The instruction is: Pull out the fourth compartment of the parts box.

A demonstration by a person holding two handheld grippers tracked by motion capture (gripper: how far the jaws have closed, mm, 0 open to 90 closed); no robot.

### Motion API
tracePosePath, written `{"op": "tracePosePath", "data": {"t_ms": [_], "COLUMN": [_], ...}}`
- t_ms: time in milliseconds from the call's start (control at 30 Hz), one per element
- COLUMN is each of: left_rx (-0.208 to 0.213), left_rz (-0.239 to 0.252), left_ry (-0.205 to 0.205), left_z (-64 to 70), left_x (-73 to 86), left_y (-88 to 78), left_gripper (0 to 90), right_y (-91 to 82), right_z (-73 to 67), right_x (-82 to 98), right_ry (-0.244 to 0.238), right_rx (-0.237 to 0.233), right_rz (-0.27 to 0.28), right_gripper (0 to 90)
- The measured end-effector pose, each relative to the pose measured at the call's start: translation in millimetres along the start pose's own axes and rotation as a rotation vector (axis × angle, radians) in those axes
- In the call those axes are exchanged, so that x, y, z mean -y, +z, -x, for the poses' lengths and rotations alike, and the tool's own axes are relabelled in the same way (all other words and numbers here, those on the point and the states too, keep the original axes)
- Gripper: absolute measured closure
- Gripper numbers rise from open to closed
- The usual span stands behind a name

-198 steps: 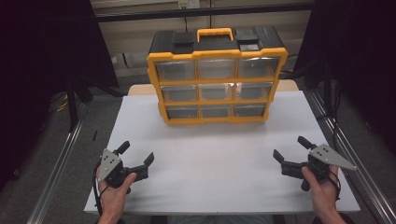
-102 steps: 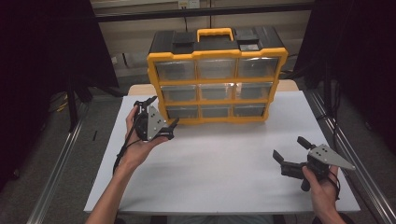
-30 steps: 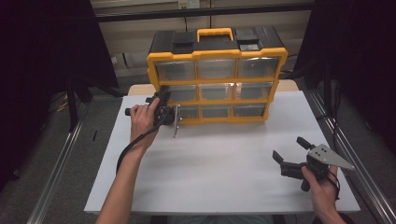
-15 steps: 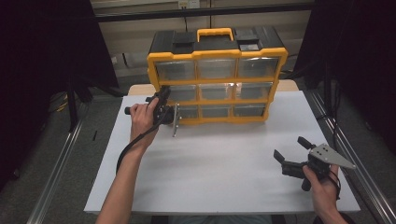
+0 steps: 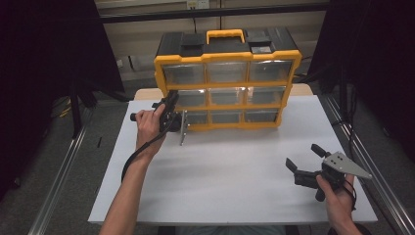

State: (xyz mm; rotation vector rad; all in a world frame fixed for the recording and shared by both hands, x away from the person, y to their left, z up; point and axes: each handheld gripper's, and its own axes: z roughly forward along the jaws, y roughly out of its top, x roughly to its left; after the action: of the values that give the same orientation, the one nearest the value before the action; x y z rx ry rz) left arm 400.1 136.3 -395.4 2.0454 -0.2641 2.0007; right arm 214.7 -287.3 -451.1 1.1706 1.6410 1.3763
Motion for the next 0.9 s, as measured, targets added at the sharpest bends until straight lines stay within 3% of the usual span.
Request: {"op": "tracePosePath", "data": {"t_ms": [367,567,667,900], "left_rx": [-0.009,-0.015,-0.014,-0.015], "left_rz": [-0.011,0.013,0.008,0.012], "left_ry": [-0.004,-0.007,0.016,0.019], "left_z": [0.9,0.7,-0.8,-0.5], "left_x": [-1.5,-1.2,-1.7,-2.3], "left_y": [-3.7,-5.3,-9.7,-12.3], "left_gripper": [79.0,79.0,79.1,79.2], "right_y": [-1.1,-1.0,-1.5,-1.7], "right_z": [0.4,0.2,-0.3,-1.1], "right_x": [-0.1,-0.1,-0.5,-0.4], "right_ry": [-0.002,-0.007,-0.002,-0.007], "right_rx": [-0.003,-0.006,-0.005,-0.01], "right_rz": [0.002,-0.001,0.003,0.004], "right_gripper": [0.0,0.0,0.0,0.0]}}
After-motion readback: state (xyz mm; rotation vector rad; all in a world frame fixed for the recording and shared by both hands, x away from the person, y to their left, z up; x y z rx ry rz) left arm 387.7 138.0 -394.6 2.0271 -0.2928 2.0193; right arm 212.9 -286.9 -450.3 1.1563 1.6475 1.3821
